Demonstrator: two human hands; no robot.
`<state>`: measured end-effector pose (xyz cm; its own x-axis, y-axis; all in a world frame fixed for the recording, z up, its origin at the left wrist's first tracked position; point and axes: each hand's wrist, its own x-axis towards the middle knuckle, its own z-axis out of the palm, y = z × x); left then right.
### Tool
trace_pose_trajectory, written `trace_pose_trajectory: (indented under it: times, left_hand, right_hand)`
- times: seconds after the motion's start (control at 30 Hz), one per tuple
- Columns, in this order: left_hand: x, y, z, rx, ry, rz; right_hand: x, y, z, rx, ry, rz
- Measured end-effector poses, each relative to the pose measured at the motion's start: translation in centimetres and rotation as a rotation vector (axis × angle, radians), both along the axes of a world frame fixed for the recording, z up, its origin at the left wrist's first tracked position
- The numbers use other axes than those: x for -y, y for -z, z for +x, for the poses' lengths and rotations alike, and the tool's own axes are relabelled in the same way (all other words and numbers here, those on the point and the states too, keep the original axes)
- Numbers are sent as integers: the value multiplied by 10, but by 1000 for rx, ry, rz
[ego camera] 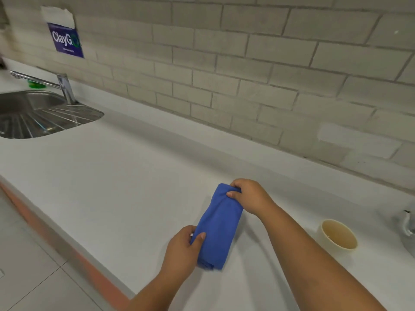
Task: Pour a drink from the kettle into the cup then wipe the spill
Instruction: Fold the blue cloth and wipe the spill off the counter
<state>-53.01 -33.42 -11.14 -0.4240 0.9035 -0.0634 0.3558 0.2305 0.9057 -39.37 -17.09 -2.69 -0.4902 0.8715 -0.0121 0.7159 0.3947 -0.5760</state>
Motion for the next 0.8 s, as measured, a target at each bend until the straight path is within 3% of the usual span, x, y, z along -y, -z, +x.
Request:
trace_pose_trajectory:
  times: [0.17,0.33,0.53,0.63,0.7,0.8]
  left_hand:
    - [-8,12,-8,-119,27,-103]
    - [-15,16,-9,-370,130,-47]
    - [-17,9,-4,-762,217,-215]
    - [-21,1,0,-968,186,-44]
    - [-26,0,8,-999,288,119]
    - [-27,4,15,-1112,468,70]
  right_hand:
    - [-13,34,-14,119,38,-41]
    - [-19,59,-15,216,60,-2]
    - [-21,79,-17,337,-2,250]
    - [-23,81,-22,184,-119,201]
    - [-21,84,-25,151,-191,145]
    - [-14,99,-27,231,-326,149]
